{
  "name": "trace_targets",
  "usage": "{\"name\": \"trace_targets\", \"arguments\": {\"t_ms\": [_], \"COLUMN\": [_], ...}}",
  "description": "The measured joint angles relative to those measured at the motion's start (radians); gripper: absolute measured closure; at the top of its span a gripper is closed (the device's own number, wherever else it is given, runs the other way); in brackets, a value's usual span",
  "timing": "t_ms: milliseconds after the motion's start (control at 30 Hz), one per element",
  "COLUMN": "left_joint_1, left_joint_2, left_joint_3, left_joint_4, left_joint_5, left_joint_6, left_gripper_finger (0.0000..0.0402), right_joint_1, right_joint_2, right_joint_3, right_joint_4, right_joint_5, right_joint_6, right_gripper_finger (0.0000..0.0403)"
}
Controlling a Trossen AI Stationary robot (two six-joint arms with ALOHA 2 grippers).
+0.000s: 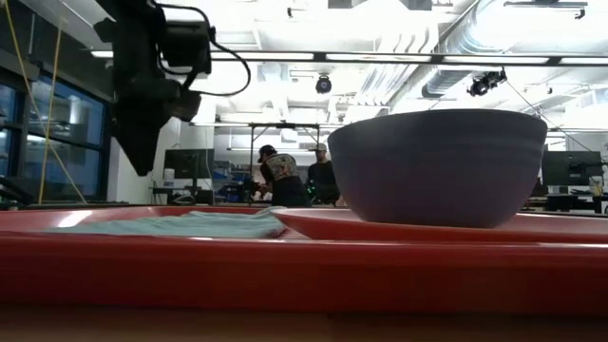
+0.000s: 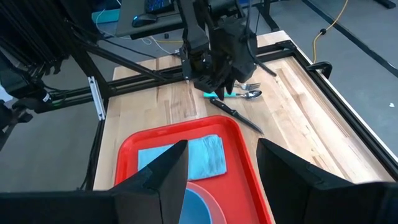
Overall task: Set up tray
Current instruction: Put the knife into the blue napkin
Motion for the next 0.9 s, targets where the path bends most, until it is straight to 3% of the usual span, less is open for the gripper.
{"name": "trace_targets", "arguments": {"t_ms": [267, 600, 900], "left_joint_1": [0.000, 0.000, 0.000], "left_joint_2": [0.079, 0.207, 0.250], "left_joint_3": [-0.001, -0.001, -0.001], "left_joint_4": [-0.022, 0.030, 0.080], "left_joint_5": [-0.105, -0.127, -0.098], "left_joint_6": [0.092, 0.148, 0.141], "left_gripper_finger": [0.0153, 0.0160, 0.0161], "right_joint_1": [0.000, 0.000, 0.000], "right_joint_2": [0.000, 0.000, 0.000], "right_joint_3": [0.000, 0.000, 0.000], "right_joint_4": [0.000, 0.002, 0.002], "right_joint_5": [0.000, 0.000, 0.000], "right_joint_6": [-0.003, 0.007, 0.008], "right_gripper_finger": [0.0233, 0.0233, 0.0233]}}
